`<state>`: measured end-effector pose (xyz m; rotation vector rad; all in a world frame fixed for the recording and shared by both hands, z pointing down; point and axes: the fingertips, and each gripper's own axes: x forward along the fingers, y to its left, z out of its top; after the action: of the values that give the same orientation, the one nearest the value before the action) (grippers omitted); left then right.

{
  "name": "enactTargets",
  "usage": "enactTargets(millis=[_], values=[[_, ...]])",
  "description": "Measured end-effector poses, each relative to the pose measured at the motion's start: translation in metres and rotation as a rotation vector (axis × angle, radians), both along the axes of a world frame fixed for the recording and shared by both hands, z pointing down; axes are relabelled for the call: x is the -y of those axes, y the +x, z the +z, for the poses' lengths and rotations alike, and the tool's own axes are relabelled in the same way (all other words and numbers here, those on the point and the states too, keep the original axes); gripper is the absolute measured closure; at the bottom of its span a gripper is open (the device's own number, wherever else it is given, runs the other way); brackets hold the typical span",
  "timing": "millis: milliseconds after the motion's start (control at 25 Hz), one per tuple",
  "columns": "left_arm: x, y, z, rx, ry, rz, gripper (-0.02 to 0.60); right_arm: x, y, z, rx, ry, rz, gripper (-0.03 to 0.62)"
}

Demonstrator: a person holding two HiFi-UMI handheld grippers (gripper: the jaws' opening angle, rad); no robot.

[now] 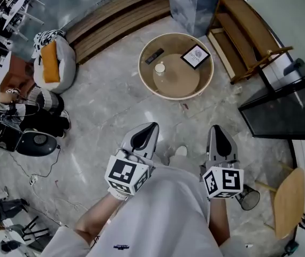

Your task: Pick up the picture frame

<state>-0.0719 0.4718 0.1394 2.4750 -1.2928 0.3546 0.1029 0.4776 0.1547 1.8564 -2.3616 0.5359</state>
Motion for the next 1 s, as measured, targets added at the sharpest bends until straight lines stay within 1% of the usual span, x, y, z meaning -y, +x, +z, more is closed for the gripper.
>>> enactTargets(millis=[120,280,440,560,680,880,1000], values=[[0.005,0.011,0.006,0.016,0.0,-0.02,0.578,0.011,0.016,0.003,-0.003,0.006,-0.021,0.585],[0.016,0.024,0.016,0.03,-0.024,-0.023,0.578,0.024,0.029,0.012,0.017,-0.017,-0.017,0.585],[0.043,0.027,0.021,0.029,-0.02,-0.025,0.578,0.048,0.029,0.025,0.03,-0.045,-0.026,0.585],[0.075,0.021,0.026,0.018,-0.02,-0.021,0.578,0.078,0.02,0.033,0.025,-0.06,-0.026,0.585],[0.118,0.013,0.03,0.009,-0.027,-0.011,0.578,0.118,0.012,0.037,0.024,-0.074,-0.015,0.585],[0.203,0.002,0.036,-0.008,-0.052,0.06,0.577,0.203,-0.009,0.033,0.01,-0.086,0.018,0.585],[0.249,-0.007,0.029,-0.023,-0.046,0.099,0.578,0.249,-0.024,0.032,-0.001,-0.096,0.041,0.585]])
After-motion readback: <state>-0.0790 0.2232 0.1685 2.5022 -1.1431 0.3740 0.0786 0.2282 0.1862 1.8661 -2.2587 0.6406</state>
